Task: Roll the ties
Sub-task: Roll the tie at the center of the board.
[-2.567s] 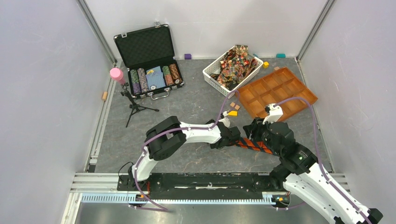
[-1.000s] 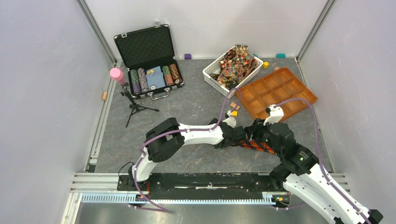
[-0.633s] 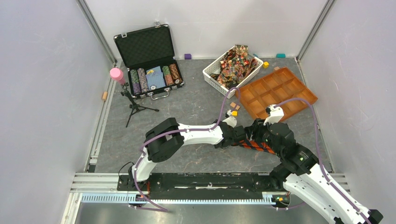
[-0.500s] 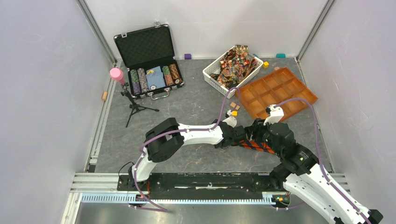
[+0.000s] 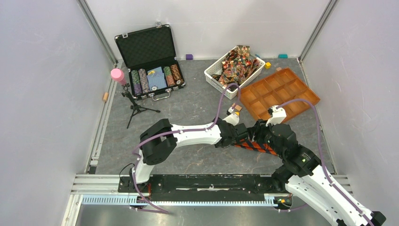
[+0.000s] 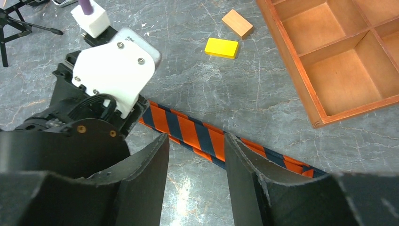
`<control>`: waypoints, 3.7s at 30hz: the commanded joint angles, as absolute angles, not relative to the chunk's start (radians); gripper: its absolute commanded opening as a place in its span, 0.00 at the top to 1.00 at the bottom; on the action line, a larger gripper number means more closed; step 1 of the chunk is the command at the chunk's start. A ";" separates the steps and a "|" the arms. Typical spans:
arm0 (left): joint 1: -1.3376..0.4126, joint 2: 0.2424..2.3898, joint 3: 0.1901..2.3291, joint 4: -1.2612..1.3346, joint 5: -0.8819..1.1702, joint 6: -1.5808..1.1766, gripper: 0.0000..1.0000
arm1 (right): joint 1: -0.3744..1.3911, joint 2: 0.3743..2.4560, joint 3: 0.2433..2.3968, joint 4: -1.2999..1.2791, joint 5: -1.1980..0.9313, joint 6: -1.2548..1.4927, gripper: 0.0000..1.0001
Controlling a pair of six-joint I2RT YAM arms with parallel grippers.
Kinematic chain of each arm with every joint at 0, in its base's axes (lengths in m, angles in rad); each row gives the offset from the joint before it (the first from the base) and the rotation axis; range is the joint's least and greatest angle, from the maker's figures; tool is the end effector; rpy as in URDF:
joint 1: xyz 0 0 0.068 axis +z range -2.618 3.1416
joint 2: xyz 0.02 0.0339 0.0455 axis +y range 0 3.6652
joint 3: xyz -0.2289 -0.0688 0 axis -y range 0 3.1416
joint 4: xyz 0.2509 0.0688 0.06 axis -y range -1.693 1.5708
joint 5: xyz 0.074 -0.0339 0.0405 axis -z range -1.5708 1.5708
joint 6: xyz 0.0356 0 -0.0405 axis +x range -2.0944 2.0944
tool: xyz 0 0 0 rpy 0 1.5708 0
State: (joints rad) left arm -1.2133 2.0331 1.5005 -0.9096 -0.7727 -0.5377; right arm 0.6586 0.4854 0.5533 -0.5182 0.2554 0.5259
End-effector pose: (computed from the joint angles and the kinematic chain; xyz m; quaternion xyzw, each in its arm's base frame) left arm 0.1568 -0.3487 0.1440 0.2835 0.8802 0.1952 0.3269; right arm 0.1332 0.0917 0.2500 0.0118 0.8429 0.2047 0.4975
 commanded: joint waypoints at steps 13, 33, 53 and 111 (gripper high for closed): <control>-1.221 1.732 1.421 -0.812 -0.743 -0.580 0.48 | 0.657 0.508 0.581 -0.476 0.265 0.561 0.47; -0.845 1.090 0.740 -0.422 -0.313 -0.685 0.53 | 0.691 1.152 0.376 0.677 -0.328 0.789 0.96; -0.795 1.020 0.649 -0.411 -0.273 -0.699 0.60 | 0.756 1.728 0.537 1.070 -0.381 1.018 1.00; -0.752 1.082 0.544 0.039 -0.126 -0.638 0.39 | 0.756 1.407 0.517 0.349 -0.148 0.732 0.89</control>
